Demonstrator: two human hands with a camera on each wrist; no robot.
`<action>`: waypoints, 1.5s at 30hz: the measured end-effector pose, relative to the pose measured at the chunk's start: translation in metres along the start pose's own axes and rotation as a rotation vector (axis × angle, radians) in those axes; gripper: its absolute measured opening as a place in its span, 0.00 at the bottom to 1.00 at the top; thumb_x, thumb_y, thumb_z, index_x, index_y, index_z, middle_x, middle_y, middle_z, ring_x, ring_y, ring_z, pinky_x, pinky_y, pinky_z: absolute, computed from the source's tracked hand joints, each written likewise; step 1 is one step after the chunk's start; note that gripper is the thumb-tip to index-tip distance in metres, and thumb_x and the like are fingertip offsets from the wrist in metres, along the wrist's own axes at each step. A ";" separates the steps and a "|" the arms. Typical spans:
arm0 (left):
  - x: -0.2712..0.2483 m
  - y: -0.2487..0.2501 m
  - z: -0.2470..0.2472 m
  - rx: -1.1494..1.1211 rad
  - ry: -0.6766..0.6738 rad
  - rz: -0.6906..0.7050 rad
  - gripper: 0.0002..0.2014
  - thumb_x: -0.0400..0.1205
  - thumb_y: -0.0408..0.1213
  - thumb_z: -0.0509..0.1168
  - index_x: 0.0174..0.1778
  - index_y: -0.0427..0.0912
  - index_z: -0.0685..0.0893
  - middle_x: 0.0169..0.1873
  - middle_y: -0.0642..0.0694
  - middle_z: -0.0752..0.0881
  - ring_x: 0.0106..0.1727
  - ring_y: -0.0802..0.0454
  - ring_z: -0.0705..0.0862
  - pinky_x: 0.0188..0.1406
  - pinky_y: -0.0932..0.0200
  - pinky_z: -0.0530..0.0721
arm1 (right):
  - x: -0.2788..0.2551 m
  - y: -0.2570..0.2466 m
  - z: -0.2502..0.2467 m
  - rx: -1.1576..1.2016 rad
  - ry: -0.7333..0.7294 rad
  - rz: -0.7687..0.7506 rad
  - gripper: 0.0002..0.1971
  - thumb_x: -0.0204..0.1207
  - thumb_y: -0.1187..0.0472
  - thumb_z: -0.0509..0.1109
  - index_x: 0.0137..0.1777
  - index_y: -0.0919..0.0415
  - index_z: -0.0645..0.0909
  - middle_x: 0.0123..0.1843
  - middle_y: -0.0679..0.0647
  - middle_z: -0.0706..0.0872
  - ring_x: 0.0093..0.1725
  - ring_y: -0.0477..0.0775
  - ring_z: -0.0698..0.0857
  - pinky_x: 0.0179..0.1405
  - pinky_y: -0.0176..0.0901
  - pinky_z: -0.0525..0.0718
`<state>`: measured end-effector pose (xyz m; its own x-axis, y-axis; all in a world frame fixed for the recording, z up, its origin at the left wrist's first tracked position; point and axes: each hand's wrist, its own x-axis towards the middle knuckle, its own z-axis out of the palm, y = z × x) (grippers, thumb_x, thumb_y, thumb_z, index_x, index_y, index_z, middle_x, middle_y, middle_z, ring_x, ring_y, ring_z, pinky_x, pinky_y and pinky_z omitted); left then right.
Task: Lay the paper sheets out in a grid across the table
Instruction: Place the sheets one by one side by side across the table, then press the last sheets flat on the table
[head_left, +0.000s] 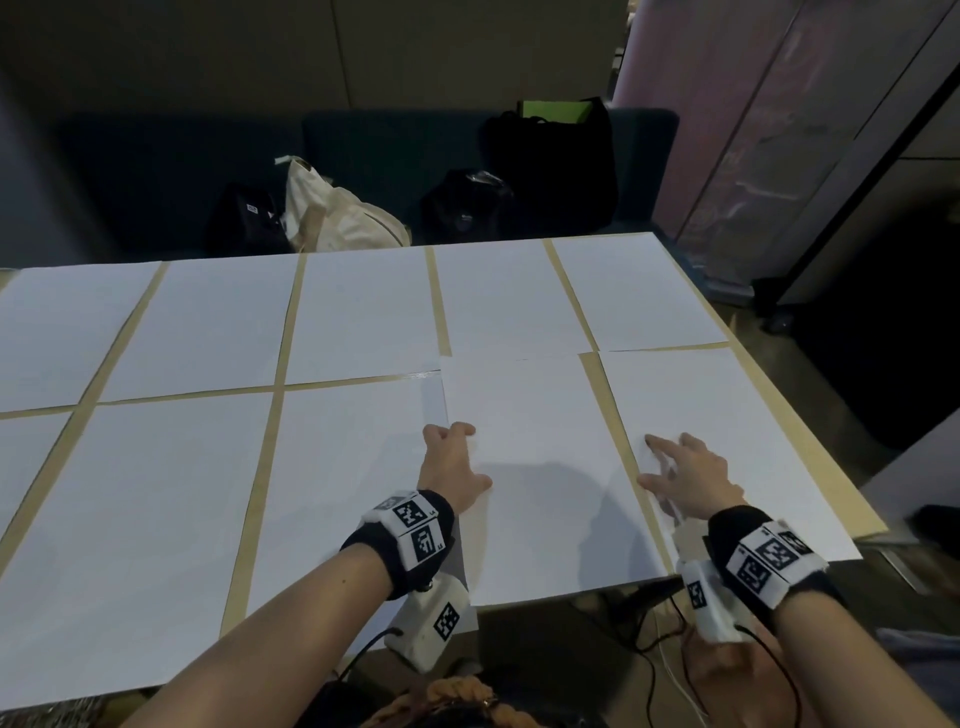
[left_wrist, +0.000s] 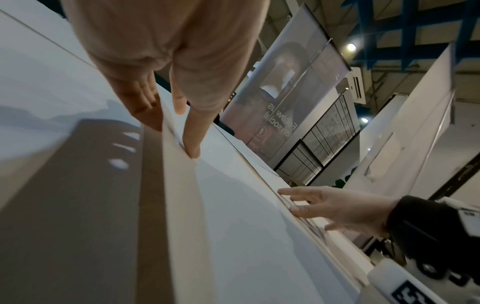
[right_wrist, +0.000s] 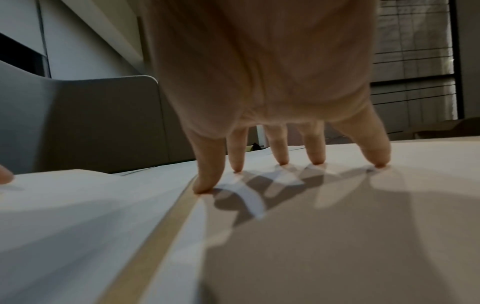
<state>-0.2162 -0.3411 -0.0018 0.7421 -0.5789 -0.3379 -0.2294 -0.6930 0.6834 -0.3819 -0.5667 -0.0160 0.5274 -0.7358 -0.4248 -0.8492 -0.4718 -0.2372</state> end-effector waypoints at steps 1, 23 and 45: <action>-0.001 0.000 0.002 0.028 -0.007 0.009 0.31 0.75 0.32 0.71 0.73 0.38 0.68 0.71 0.38 0.60 0.69 0.43 0.73 0.64 0.63 0.71 | 0.001 0.005 -0.001 0.009 0.001 0.005 0.30 0.75 0.45 0.67 0.77 0.39 0.63 0.83 0.56 0.58 0.80 0.65 0.60 0.77 0.66 0.62; -0.006 0.029 0.036 0.517 -0.380 0.144 0.40 0.78 0.46 0.65 0.82 0.54 0.50 0.84 0.44 0.37 0.84 0.43 0.35 0.80 0.38 0.39 | -0.004 0.013 -0.005 0.035 0.029 0.023 0.24 0.83 0.57 0.58 0.76 0.38 0.65 0.84 0.51 0.57 0.80 0.63 0.56 0.77 0.66 0.61; -0.012 0.025 0.037 0.497 -0.366 0.152 0.47 0.73 0.46 0.72 0.82 0.48 0.51 0.83 0.41 0.39 0.84 0.41 0.36 0.80 0.37 0.43 | 0.001 0.020 -0.004 0.063 0.047 0.019 0.24 0.82 0.59 0.60 0.76 0.40 0.67 0.84 0.52 0.58 0.80 0.63 0.57 0.78 0.65 0.61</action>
<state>-0.2542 -0.3674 -0.0049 0.4348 -0.7352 -0.5200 -0.6458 -0.6570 0.3890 -0.3984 -0.5793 -0.0177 0.5109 -0.7669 -0.3884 -0.8580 -0.4273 -0.2850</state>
